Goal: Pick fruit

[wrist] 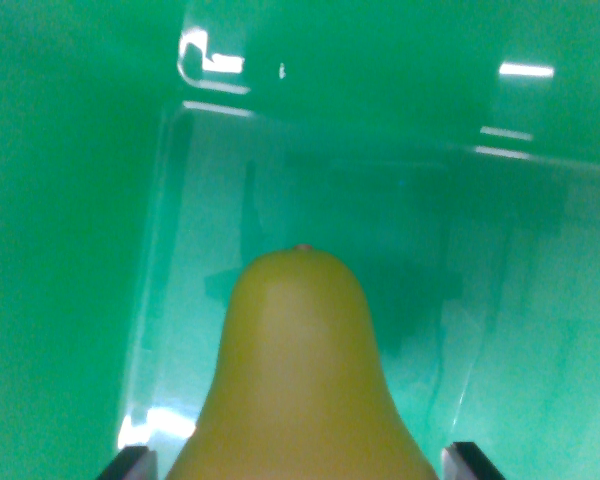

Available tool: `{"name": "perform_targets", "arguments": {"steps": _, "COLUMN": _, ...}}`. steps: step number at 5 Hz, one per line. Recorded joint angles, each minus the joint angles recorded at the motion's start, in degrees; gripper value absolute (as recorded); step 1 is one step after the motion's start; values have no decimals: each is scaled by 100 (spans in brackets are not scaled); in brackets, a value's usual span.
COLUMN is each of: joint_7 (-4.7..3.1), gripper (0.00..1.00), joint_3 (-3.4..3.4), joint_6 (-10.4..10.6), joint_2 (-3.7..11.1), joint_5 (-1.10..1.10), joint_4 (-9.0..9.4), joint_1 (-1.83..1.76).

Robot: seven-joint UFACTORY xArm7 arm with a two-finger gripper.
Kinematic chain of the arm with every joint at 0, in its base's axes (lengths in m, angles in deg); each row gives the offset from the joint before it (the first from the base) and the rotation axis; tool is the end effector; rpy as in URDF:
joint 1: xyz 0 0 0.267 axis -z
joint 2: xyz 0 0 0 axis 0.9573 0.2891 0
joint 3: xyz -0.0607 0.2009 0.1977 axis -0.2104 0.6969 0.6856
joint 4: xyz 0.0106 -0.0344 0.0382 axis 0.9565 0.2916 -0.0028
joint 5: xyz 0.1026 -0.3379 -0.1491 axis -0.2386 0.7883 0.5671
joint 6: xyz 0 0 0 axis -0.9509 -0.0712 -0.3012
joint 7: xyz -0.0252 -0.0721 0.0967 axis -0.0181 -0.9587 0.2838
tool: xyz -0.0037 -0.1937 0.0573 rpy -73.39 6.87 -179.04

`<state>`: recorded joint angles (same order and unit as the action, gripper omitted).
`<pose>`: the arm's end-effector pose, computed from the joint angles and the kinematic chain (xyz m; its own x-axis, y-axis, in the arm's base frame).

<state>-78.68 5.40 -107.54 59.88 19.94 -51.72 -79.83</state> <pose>0.4743 0.1130 0.0331 0.9753 0.1906 -0.1118 0.1867 -0.9814 -0.0438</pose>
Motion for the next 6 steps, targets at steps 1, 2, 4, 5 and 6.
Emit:
{"name": "perform_targets", "arguments": {"steps": 1, "joint_7": 0, "gripper": 100, "joint_3": 0, "joint_6": 0, "joint_2": 0, "joint_5": 0, "joint_4": 0, "joint_1": 0}}
{"name": "perform_targets", "arguments": {"steps": 2, "joint_7": 3, "gripper": 100, "joint_3": 2, "joint_6": -245, "joint_2": -92, "joint_5": -6, "joint_4": -153, "joint_1": 4}}
{"name": "perform_targets", "arguments": {"steps": 4, "joint_7": 6, "gripper": 100, "joint_3": 3, "joint_6": -502, "joint_2": -189, "joint_5": -13, "joint_4": -314, "joint_1": 9}}
{"name": "perform_targets", "arguments": {"steps": 5, "joint_7": 6, "gripper": 100, "joint_3": 3, "joint_6": -502, "joint_2": -189, "joint_5": -13, "joint_4": -314, "joint_1": 9}}
{"name": "perform_targets", "arguments": {"steps": 6, "joint_7": 9, "gripper": 100, "joint_3": 5, "joint_6": -766, "joint_2": -288, "joint_5": -19, "joint_4": -479, "joint_1": 13}}
